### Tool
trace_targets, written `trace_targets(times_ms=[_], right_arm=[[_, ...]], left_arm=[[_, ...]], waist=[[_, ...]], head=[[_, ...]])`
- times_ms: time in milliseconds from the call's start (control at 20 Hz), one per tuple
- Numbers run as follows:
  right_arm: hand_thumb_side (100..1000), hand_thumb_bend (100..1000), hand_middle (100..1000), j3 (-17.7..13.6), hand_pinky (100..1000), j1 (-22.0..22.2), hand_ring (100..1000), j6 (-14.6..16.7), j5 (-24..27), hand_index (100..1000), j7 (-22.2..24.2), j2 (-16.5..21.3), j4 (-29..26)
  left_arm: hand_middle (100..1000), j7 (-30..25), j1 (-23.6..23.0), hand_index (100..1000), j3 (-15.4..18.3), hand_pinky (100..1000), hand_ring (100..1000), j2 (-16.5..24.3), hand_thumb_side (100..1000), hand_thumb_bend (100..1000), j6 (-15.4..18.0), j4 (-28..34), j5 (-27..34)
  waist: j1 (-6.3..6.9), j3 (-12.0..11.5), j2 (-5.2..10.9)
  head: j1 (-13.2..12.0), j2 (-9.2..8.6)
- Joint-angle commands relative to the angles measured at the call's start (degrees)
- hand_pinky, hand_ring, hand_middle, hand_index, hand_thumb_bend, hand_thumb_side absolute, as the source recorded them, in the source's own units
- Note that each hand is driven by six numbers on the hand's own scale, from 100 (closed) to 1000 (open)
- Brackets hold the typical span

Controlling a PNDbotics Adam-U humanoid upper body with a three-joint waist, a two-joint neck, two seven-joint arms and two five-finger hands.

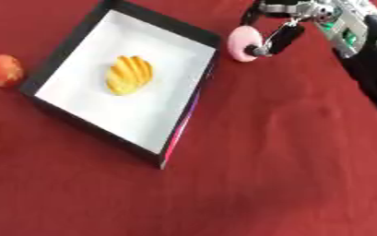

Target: Pick up objects on the table and place them in the box.

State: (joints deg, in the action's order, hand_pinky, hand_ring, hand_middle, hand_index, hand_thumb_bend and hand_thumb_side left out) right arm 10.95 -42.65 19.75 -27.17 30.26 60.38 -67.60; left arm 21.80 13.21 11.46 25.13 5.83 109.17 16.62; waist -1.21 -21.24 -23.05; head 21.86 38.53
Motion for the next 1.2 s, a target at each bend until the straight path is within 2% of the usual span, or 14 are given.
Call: trace_targets(times_ms=[50, 100, 350, 700, 950, 1200], right_arm=[[141, 142, 528, -0.7, 850, -0.8, 724, 0.0, 1.4, 668, -0.4, 1.3, -0.1], [100, 100, 510, -0.6, 845, -0.8, 702, -0.1, 2.1, 649, -0.3, 1.3, -0.3], [100, 100, 476, -0.2, 834, -0.8, 663, -0.6, 5.4, 610, 0.8, 1.6, -1.7], [100, 100, 475, -0.2, 828, -0.9, 648, -0.7, 9.2, 612, 2.2, 2.9, -5.3], [100, 100, 468, -0.9, 813, -1.4, 642, -1.4, 11.5, 605, 0.7, 5.5, -11.0], [100, 155, 477, -1.6, 800, -2.8, 643, -3.2, 14.0, 605, -2.3, 7.9, -20.6]], left_arm=[[798, -0.3, 0.4, 801, 0.5, 877, 815, 1.0, 795, 146, 0.1, 0.6, 0.1], [798, -0.4, 0.4, 801, 0.5, 877, 815, 1.0, 794, 146, 0.1, 0.6, 0.1], [799, -0.5, 0.2, 802, 0.5, 878, 816, 1.0, 791, 148, 0.2, 0.6, 0.1], [800, -0.4, -0.3, 802, 0.8, 879, 817, 1.2, 788, 148, 0.3, 0.5, 0.1], [801, -0.5, -0.4, 803, 0.8, 878, 818, 1.7, 782, 146, 0.3, 0.6, -0.1], [801, -0.5, -0.7, 803, 0.8, 878, 820, 2.1, 779, 146, 0.4, 0.5, -0.1]], waist=[[-0.39, 0.1, 0.37], [-0.39, 0.1, 0.45], [-0.48, 0.2, 0.97], [-0.57, 0.5, 1.88], [-0.67, 1.0, 2.78], [-0.57, 1.3, 3.67]], head=[[0.1, -0.29], [0.1, -0.21], [0.3, 0.12], [0.4, 0.81], [0.5, 1.16], [0.7, 1.70]])
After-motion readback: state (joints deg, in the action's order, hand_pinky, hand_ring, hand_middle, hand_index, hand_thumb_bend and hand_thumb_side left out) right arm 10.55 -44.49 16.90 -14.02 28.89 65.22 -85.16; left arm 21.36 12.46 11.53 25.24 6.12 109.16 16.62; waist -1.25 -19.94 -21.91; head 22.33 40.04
